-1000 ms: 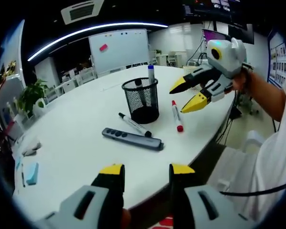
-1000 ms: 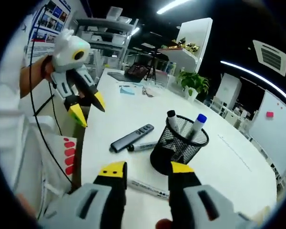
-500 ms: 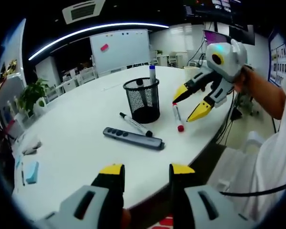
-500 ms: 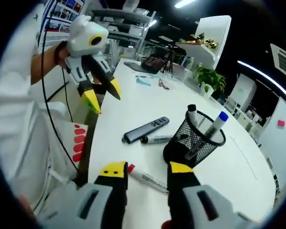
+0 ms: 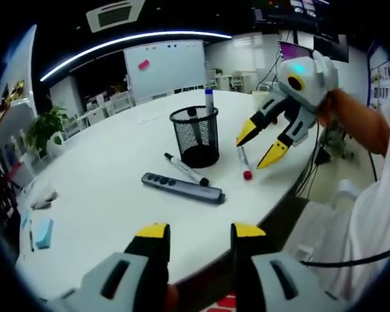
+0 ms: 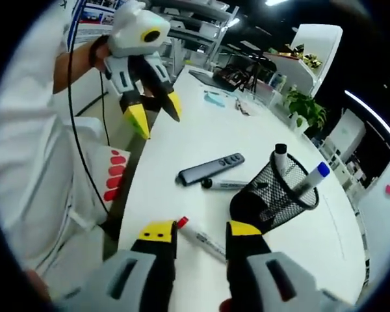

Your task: Place the scattered laser pointers and whiteboard markers into the pen holder and stack the scattered paper cups together

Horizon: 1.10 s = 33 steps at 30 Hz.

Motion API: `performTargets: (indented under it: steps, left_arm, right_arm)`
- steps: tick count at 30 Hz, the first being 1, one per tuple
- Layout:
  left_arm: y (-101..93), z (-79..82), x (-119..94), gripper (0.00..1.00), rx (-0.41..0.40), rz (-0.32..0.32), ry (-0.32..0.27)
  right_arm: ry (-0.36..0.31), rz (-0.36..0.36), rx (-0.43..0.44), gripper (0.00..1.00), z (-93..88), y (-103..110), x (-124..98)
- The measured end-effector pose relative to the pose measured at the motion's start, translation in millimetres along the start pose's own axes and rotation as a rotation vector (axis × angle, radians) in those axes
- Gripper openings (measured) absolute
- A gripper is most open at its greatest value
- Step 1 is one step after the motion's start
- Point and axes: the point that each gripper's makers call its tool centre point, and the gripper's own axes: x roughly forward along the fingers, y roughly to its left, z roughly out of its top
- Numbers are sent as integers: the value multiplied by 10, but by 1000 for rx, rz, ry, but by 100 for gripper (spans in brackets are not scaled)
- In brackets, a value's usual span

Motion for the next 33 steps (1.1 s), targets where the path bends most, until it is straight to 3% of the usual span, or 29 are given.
performTargets:
  steps: [11,33]
  left_arm:
    - [39,-1,-4,38,-12,11,0]
    - [1,31,5,38,-5,-6,-12]
  right_arm:
    - [40,24,-69,27,-38,-91,-6]
    - [97,204,-234,25,-58,64,40]
